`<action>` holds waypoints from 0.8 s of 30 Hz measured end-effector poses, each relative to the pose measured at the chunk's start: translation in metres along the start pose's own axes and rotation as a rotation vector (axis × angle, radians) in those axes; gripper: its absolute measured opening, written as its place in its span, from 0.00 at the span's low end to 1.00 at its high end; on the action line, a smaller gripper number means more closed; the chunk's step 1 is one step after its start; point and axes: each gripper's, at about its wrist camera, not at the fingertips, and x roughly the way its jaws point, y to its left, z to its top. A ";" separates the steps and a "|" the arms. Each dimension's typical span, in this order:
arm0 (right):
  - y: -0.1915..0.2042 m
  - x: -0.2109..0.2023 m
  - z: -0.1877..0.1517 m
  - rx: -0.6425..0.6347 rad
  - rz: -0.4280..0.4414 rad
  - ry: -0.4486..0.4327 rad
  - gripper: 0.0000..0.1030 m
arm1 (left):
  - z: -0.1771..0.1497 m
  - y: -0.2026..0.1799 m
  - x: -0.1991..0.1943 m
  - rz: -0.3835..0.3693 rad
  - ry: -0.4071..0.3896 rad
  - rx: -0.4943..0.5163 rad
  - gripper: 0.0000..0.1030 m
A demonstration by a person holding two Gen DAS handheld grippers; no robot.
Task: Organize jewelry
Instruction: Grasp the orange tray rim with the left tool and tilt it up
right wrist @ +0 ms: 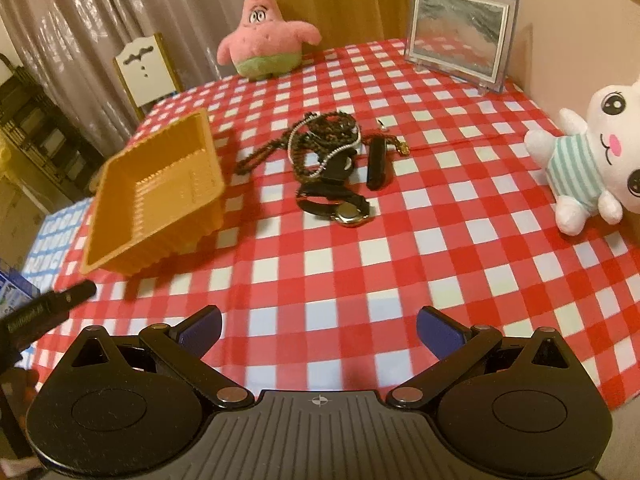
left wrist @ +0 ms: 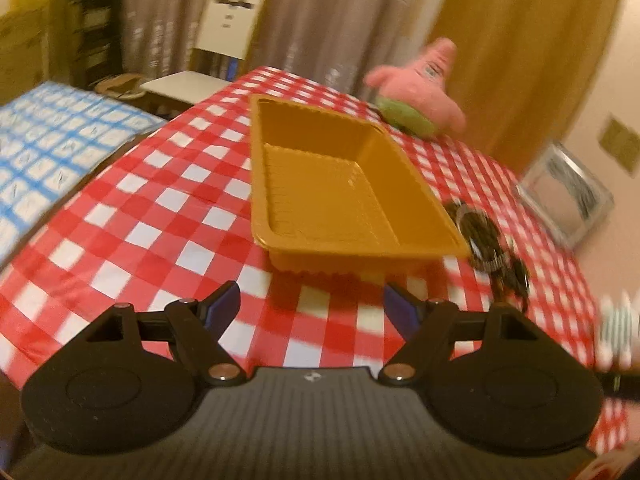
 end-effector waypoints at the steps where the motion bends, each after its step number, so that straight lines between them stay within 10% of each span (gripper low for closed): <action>1: -0.002 0.003 0.002 -0.008 -0.001 0.005 1.00 | 0.000 0.001 0.006 0.010 -0.019 -0.038 0.74; 13: -0.017 0.043 0.030 -0.077 -0.039 0.007 1.00 | 0.001 -0.002 0.056 0.161 -0.194 -0.195 0.59; 24: -0.026 0.071 0.034 -0.113 -0.026 0.063 1.00 | 0.001 -0.007 0.081 0.288 -0.252 -0.260 0.26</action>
